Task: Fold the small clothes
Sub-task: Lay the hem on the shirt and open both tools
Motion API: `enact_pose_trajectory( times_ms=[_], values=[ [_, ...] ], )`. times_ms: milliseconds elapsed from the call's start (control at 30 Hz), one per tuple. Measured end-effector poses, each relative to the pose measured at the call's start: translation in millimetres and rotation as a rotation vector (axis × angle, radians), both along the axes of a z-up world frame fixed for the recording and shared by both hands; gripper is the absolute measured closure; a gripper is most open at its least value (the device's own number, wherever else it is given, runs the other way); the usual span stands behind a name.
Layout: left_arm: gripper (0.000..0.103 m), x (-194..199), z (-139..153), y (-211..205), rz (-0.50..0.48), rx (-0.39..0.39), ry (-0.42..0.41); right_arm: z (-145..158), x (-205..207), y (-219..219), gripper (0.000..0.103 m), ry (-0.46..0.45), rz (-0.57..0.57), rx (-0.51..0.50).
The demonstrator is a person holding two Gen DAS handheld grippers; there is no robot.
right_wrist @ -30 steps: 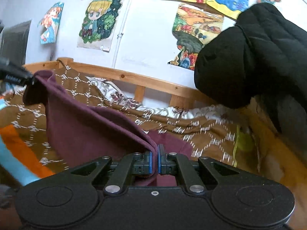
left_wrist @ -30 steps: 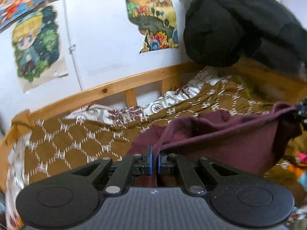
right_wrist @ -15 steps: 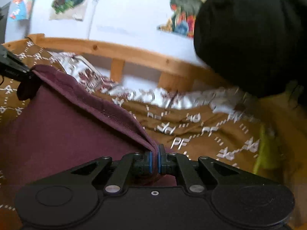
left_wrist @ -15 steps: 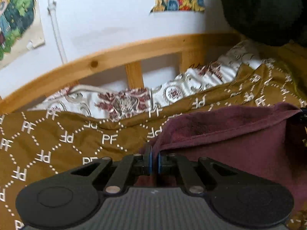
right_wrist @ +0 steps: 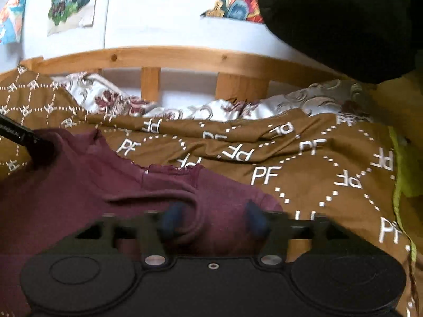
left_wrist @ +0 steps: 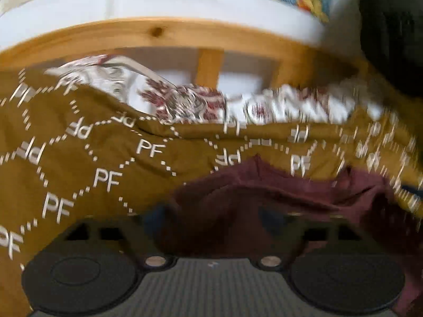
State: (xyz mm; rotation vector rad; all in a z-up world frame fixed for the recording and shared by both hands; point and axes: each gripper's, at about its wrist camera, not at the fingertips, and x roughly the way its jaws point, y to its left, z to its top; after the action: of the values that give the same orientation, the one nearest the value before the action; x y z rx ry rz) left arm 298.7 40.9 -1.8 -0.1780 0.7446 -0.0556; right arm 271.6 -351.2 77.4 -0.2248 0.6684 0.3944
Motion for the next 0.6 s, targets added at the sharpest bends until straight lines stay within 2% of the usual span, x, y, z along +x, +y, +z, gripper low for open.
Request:
enact_pose_trajectory(
  times_ms=[67,167,267,367,500,533,567,600],
  values=[
    [0.005,-11,3,10,0.022,-0.055,-0.03,6,-11,-4,0.015,-0.03,-0.001,0.021],
    [0.003,-25,2,22,0.07,-0.092,-0.027,11,-27,-7,0.002,-0.061,0.02,0.01],
    [0.003,-35,-2,25,0.103,-0.063,0.001,5,-38,1,0.002,-0.057,0.08,-0.069],
    [0.002,-44,-7,21,0.108,-0.014,0.014,-6,-41,11,0.003,-0.035,0.093,-0.153],
    [0.001,-55,-12,11,0.087,0.039,0.018,-19,-35,19,0.02,-0.028,0.067,-0.232],
    [0.001,-57,-13,10,0.079,0.05,0.021,-21,-35,18,0.034,-0.036,0.055,-0.244],
    [0.001,-59,-15,8,0.072,0.058,0.024,-21,-34,16,0.054,-0.052,0.036,-0.251],
    [0.001,-61,-16,8,0.067,0.062,0.027,-19,-32,13,0.064,-0.063,0.011,-0.247]
  ],
)
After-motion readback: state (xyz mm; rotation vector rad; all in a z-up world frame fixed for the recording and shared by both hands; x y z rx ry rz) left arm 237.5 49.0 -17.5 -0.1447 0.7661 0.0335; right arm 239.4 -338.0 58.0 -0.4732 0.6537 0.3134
